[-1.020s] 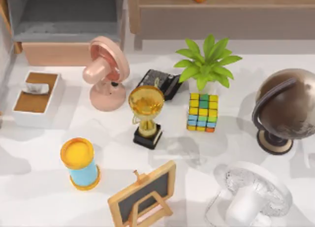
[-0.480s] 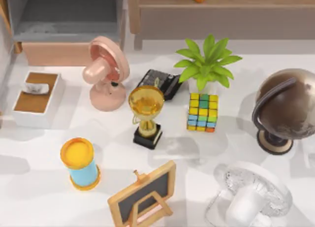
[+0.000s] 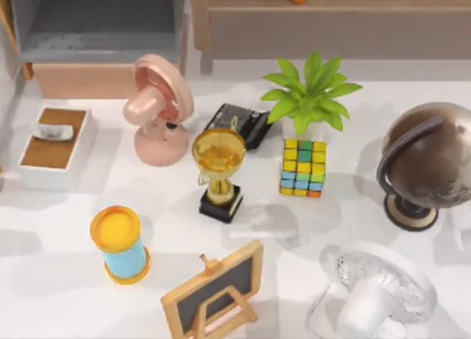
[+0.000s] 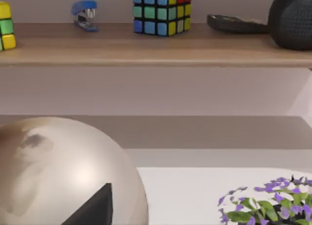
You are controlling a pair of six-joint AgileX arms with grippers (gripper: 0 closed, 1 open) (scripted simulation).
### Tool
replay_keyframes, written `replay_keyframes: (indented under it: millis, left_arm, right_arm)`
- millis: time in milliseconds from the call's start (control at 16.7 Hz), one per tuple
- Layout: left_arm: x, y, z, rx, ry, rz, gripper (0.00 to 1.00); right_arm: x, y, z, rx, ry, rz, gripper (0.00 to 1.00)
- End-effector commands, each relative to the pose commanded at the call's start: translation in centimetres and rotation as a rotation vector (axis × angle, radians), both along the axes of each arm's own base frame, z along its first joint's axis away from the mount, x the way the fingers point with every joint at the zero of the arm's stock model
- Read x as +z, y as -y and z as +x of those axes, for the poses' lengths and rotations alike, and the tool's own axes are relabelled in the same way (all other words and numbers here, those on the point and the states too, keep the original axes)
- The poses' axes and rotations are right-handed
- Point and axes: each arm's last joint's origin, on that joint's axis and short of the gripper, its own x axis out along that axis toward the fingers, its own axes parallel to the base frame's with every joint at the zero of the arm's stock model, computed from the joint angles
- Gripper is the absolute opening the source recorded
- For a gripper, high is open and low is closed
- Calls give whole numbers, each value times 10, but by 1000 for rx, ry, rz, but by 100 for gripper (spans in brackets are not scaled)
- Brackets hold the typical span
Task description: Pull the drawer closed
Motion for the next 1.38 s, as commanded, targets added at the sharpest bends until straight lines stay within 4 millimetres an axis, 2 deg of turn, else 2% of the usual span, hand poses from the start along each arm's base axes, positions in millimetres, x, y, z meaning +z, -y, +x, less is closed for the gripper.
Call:
replay_keyframes:
  millis: [300,600,780,1020,1200,1380]
  left_arm:
    - [11,-12,26,40,22,25,0]
    - [0,1,56,1,1,0,0]
    - [-2,3,58,-5,-3,-3,0]
    - [0,-4,60,17,-9,-6,0]
    - [5,-10,79,32,0,3,0]
    - [2,-4,105,19,-6,-4,0]
  right_arm:
    - [0,0,0,0,0,0,100]
    - [0,0,0,0,0,0,100]
    - [0,0,0,0,0,0,100]
    - [0,0,0,0,0,0,100]
    - [0,0,0,0,0,0,100]
    - [0,0,0,0,0,0,100]
